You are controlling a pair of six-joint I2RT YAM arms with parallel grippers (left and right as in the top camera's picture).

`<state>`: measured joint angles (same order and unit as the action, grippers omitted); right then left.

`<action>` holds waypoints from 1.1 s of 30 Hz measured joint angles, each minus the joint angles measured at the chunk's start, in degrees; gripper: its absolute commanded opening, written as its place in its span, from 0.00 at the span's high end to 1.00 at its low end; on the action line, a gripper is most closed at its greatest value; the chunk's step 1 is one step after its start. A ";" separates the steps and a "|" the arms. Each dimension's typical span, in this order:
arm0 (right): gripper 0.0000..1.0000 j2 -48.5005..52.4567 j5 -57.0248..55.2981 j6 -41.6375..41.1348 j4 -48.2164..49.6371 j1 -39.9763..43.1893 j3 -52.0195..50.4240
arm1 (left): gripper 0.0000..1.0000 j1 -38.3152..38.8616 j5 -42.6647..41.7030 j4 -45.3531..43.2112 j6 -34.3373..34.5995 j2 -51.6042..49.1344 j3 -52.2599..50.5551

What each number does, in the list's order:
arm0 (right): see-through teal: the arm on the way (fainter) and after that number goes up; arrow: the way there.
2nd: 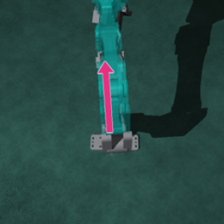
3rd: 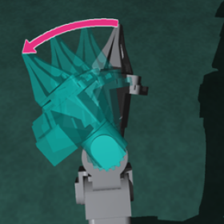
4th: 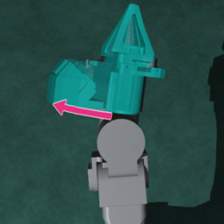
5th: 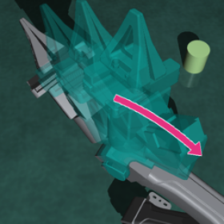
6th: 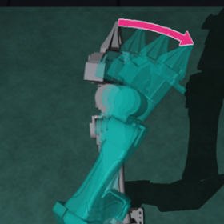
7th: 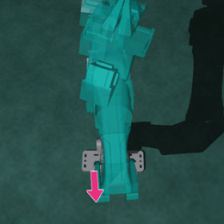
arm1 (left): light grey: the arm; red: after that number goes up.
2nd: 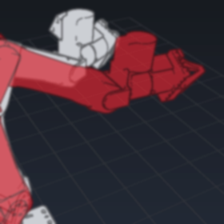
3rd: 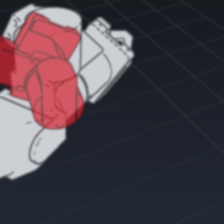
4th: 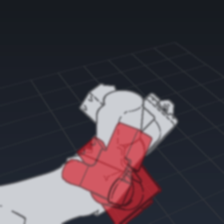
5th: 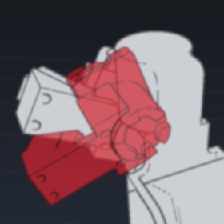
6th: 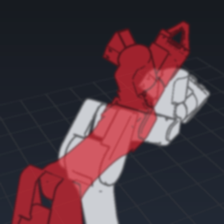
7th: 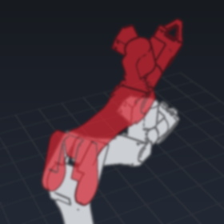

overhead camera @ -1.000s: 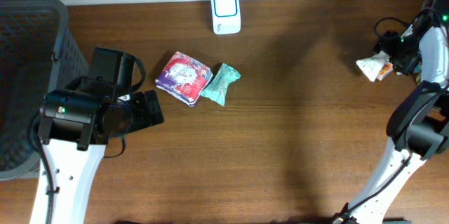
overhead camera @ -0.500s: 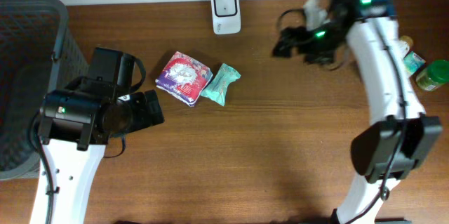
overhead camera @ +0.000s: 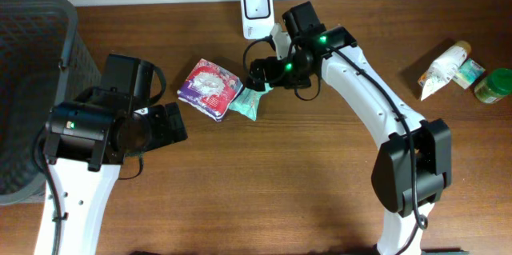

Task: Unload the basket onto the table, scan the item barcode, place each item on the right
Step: 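Reach the right gripper back to the teal wipes pack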

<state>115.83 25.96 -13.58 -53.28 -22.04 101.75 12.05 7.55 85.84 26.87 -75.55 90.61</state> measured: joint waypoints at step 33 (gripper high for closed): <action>0.01 2.56 -7.61 -11.23 2.60 4.70 -3.17 | 0.01 0.00 0.00 0.00 0.00 0.00 0.00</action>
<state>118.39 18.35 -24.82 -50.68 -17.34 98.59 12.05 7.55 85.84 26.87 -75.55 90.61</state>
